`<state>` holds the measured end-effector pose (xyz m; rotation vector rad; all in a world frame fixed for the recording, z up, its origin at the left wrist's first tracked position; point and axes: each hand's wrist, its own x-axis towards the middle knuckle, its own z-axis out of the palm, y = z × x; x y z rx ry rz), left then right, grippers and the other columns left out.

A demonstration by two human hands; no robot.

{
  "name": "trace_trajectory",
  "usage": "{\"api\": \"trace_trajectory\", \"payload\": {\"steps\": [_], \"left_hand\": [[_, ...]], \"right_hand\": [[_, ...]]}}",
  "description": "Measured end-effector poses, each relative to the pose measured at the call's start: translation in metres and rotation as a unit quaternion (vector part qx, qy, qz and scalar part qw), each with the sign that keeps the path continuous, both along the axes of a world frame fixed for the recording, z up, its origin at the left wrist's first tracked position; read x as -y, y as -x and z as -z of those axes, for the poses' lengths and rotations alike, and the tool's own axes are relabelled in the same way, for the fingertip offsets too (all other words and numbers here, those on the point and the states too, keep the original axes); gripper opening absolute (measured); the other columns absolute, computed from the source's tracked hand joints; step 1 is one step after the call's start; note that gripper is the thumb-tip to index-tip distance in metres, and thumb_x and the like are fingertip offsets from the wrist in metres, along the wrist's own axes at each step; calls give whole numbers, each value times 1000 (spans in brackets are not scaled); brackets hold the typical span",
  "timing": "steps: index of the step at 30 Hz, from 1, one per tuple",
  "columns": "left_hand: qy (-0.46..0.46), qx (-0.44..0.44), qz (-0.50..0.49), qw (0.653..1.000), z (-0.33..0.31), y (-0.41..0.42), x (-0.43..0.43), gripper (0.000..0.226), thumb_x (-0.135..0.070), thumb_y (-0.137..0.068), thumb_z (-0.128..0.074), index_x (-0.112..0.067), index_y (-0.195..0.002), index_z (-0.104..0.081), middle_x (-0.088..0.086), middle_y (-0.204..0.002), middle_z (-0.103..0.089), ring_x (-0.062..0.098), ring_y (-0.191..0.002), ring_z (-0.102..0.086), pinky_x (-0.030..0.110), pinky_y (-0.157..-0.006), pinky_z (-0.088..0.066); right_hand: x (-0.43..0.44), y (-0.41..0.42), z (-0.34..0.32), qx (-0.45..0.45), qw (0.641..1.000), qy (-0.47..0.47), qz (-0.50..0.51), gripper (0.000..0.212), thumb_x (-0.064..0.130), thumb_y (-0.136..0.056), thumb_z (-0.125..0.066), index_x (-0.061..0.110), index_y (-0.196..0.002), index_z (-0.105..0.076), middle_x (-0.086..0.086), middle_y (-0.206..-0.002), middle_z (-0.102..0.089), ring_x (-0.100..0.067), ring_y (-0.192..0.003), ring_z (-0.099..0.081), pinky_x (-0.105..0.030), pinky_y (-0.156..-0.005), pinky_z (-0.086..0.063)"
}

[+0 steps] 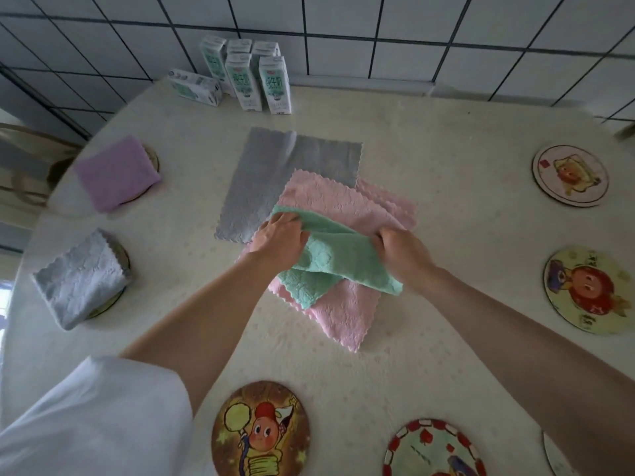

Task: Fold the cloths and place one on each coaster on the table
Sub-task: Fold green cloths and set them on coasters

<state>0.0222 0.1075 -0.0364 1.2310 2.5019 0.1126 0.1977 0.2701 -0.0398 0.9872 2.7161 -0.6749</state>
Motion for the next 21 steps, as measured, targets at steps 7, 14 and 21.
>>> {"api": "trace_trajectory", "payload": {"steps": [7, 14, 21], "left_hand": [[-21, 42, -17, 999, 7, 18, -18, 39, -20, -95, -49, -13, -133, -43, 6, -144, -40, 26, -133, -35, 44, -106, -33], [-84, -10, 48, 995, 4, 24, -12, 28, -12, -85, -64, -12, -113, -60, 4, -118, -59, 26, -117, -47, 41, -104, -36], [-251, -31, 153, 955, -21, 12, 15, 11, -11, -77, -74, -5, -80, -65, 5, -82, -61, 24, -82, -56, 38, -78, -52]], "right_hand": [[16, 1, 1, -44, 994, 33, -95, 21, 24, -88, -51, 13, -103, -60, -3, -102, -57, -21, -86, -57, -35, -69, -50], [35, -22, 5, -102, 973, -15, -207, 26, 38, -84, -59, 14, -93, -56, -2, -103, -58, -21, -93, -53, -35, -80, -48], [37, -4, -17, -131, 983, 120, -45, 23, 32, -97, -43, 14, -95, -56, -2, -77, -65, -16, -67, -61, -40, -68, -53]]}}
